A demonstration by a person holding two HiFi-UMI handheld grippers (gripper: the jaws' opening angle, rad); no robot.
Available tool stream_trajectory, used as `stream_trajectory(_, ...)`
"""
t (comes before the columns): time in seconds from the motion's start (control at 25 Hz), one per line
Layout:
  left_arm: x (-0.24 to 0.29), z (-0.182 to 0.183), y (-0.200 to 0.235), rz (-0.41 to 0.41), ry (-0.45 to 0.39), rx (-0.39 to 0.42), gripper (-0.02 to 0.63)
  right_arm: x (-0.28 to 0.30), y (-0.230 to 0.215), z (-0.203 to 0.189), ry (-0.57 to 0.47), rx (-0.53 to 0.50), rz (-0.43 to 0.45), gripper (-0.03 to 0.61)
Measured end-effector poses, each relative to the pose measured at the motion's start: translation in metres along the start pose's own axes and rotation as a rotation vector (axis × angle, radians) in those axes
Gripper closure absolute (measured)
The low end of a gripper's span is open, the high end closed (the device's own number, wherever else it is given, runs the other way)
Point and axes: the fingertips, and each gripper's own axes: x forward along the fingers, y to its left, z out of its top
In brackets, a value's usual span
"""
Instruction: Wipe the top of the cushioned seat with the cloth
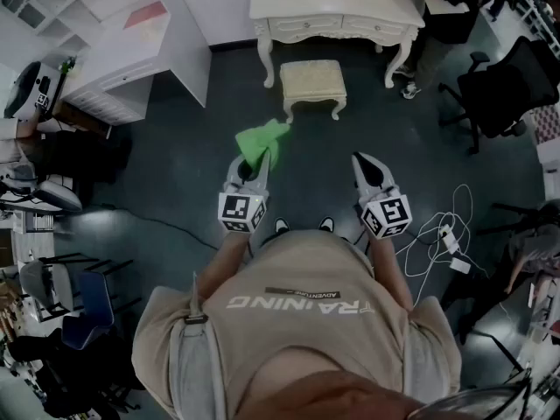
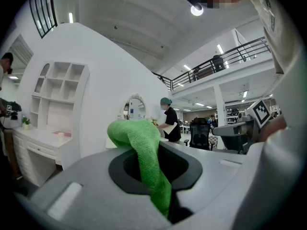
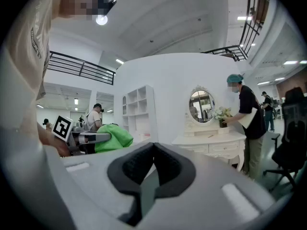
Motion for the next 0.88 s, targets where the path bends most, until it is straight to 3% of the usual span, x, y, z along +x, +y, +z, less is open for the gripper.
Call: stream_trajectory(0.88,0.0,-0.03,0.027,0.035,0.085,-0.029,0.566,0.039,0.007,-0.022,0.071,0.037,0.051,0.577)
